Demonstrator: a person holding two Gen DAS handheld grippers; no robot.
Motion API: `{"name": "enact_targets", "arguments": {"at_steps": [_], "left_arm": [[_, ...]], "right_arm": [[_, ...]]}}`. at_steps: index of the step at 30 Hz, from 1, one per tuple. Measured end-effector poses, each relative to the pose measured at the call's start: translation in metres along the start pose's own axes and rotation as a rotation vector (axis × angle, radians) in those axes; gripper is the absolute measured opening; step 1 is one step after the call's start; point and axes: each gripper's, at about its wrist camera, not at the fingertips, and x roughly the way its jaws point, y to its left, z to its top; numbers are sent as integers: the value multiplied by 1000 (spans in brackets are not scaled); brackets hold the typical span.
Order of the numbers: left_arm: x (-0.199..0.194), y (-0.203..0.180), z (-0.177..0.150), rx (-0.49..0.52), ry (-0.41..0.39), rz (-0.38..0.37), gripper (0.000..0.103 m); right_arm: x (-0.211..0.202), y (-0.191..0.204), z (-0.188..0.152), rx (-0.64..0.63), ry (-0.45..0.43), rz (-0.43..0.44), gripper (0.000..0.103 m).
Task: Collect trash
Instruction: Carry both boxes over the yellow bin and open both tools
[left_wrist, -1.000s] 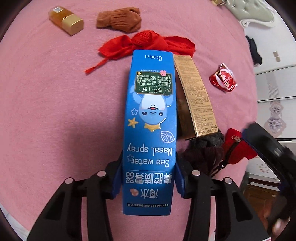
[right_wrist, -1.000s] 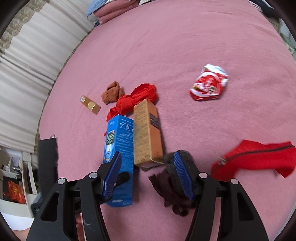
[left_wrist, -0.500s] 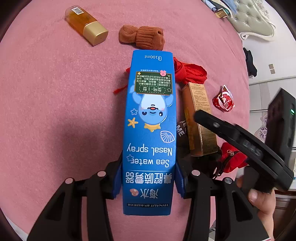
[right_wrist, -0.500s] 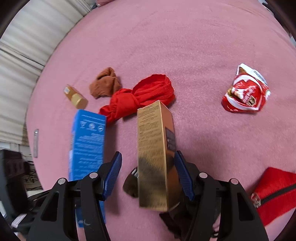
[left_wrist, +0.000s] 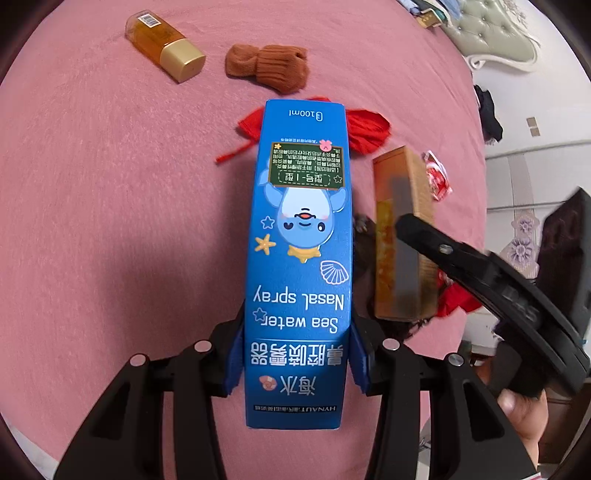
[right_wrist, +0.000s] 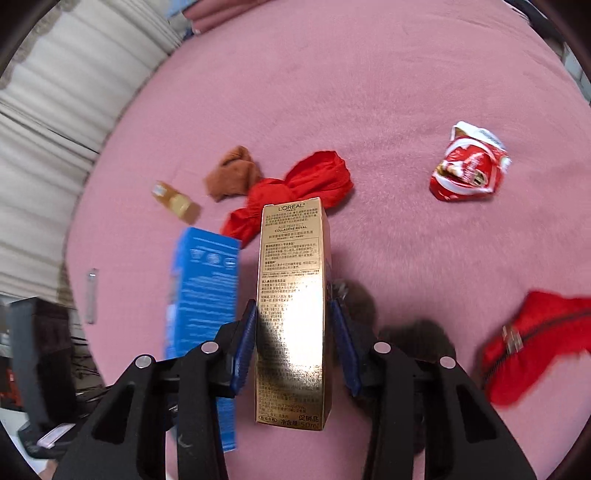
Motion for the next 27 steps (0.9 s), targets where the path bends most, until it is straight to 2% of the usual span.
{"name": "enact_targets", "arguments": {"at_steps": [9, 15, 18, 27], "left_arm": [[-14, -47, -55, 104, 36, 12, 46], [-9, -89, -105, 187, 84, 1, 46], [-2, -111, -123, 235, 109, -5, 46], [36, -196, -201, 455, 229, 3, 46]], "right_arm": [[-74, -15, -59, 72, -63, 18, 39], [-125, -54, -110, 153, -110, -2, 39], [-148, -72, -133, 161, -137, -43, 39], [-217, -152, -222, 337, -201, -106, 40]]}}
